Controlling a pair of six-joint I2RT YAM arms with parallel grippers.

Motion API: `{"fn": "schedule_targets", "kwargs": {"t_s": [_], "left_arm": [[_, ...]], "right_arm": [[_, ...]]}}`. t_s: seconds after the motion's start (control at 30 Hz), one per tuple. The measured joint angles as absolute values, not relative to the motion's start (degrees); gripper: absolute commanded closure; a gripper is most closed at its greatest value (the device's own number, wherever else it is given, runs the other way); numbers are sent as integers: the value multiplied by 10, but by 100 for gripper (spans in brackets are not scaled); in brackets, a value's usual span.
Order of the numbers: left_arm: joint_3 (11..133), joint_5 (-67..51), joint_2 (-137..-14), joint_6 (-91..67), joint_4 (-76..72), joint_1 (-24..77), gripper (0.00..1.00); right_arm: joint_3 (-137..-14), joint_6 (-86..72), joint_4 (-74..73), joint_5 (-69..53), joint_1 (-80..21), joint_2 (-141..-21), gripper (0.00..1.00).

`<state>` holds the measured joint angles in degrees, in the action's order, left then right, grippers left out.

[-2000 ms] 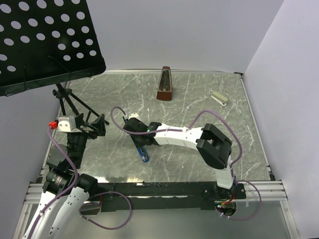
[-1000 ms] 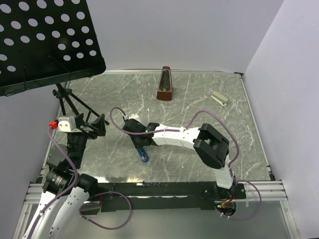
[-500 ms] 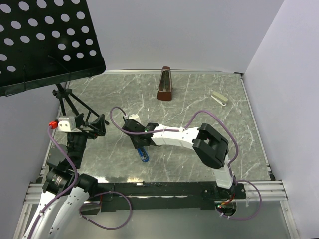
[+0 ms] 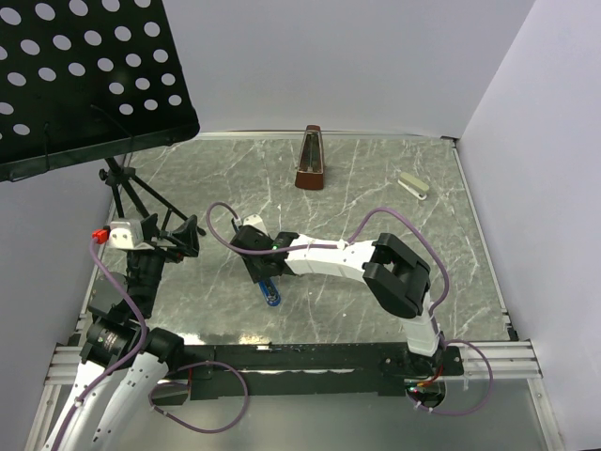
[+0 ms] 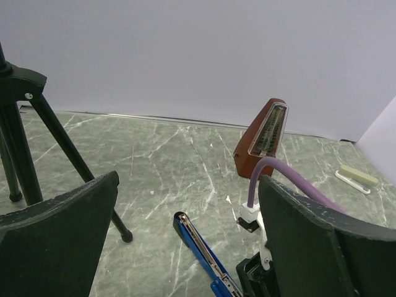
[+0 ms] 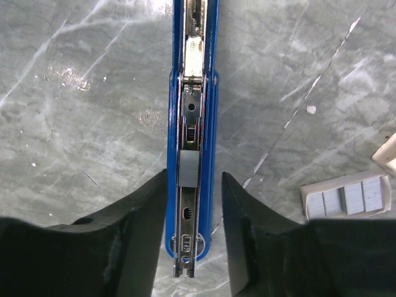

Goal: Load the staples into the stapler

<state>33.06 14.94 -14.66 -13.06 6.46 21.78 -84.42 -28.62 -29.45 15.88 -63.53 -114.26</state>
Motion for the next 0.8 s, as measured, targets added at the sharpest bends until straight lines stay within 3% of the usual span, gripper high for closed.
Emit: {"fn": "schedule_targets", "kwargs": {"t_s": [0.13,0.8], "left_arm": [[331,149,-147,-130,64,218,1],[331,149,-149,-130,65,218,1]], "right_arm": [[-844,-271,-289,159,-635,-1140,45],[-853,-244,-270,175,-594,-1134,44]]}}
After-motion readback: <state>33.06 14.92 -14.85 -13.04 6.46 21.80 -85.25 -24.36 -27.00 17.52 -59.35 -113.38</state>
